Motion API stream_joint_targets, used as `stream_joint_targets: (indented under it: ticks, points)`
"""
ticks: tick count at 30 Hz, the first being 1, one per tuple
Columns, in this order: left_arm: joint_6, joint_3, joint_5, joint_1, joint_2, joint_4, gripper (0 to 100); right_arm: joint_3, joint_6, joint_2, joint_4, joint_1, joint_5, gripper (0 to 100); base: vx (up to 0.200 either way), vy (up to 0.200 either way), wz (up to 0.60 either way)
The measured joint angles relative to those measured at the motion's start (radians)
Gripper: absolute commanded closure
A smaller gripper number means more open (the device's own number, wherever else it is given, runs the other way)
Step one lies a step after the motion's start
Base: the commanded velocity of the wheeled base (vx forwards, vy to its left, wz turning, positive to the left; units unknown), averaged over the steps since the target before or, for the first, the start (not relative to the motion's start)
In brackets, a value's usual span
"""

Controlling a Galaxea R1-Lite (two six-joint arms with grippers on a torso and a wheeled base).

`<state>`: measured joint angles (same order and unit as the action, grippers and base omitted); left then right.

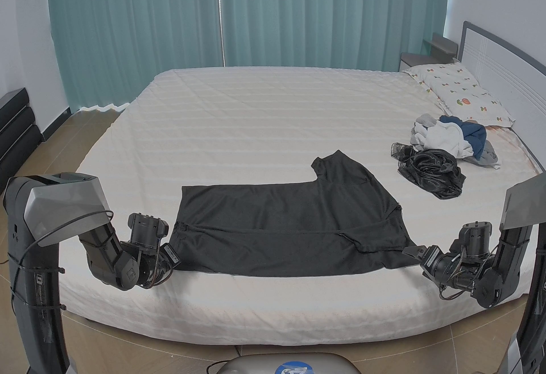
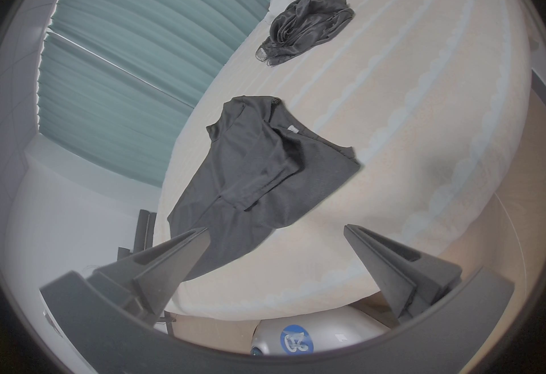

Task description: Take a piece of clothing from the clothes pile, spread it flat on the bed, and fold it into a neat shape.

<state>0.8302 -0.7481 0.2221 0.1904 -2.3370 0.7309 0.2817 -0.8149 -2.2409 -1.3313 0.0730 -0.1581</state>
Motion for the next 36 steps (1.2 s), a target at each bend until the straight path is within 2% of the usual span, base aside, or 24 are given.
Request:
stream_joint_targets:
  ticks: [6, 21, 27, 36]
  points:
    - [0.011, 0.047, 0.006, -0.004, 0.001, 0.006, 100, 0.014, 0.0, -0.026, 0.009, 0.03, 0.053, 0, 0.0, 0.0, 0.0]
    - [0.028, 0.063, 0.006, -0.024, 0.007, 0.038, 100, 0.055, -0.005, -0.097, 0.009, 0.03, 0.091, 0, 0.0, 0.0, 0.0]
    - [0.029, 0.059, 0.001, -0.026, 0.005, 0.039, 100, 0.127, -0.053, -0.139, 0.006, 0.036, 0.14, 0, 0.0, 0.0, 0.0]
    - [0.028, 0.054, -0.003, -0.032, 0.003, 0.039, 100, 0.188, -0.086, -0.172, -0.002, 0.049, 0.146, 0, 0.0, 0.0, 0.0]
